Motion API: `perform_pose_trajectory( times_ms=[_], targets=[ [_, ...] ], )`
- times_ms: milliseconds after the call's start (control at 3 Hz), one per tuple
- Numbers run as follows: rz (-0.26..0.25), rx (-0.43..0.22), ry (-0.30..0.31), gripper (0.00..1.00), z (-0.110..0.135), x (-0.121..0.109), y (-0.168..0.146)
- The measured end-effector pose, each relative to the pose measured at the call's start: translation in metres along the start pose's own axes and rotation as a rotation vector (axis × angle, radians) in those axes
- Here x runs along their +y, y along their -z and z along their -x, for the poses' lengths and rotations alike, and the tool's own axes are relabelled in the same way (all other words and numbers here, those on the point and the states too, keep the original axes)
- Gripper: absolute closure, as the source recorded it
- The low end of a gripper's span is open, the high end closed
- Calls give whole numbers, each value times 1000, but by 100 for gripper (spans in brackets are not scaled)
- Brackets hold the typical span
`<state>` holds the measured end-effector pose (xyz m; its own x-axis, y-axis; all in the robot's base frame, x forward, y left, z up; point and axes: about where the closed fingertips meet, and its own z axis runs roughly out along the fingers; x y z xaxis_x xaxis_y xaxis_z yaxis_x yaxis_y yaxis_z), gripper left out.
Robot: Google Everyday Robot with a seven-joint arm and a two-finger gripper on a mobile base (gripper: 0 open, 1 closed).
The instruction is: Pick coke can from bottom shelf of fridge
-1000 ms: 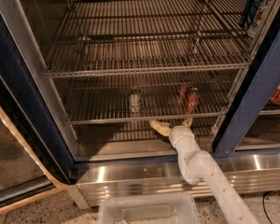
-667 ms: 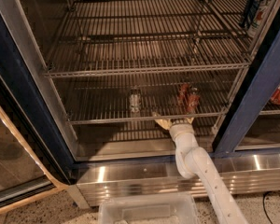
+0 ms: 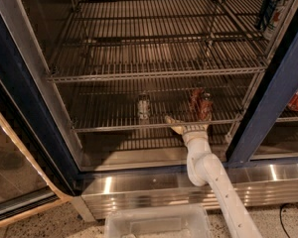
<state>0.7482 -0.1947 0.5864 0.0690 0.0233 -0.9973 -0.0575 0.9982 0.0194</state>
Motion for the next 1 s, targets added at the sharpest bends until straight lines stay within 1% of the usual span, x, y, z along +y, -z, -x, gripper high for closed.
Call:
perform_pose_trajectory(
  times_ms=[333,667,1000],
  targets=[
    [-59,9,3,0,-12,-14,-10],
    [-112,24,19,0,-25,-31,-20],
    [-149,33,31,0,-33,-44,-33]
  ],
)
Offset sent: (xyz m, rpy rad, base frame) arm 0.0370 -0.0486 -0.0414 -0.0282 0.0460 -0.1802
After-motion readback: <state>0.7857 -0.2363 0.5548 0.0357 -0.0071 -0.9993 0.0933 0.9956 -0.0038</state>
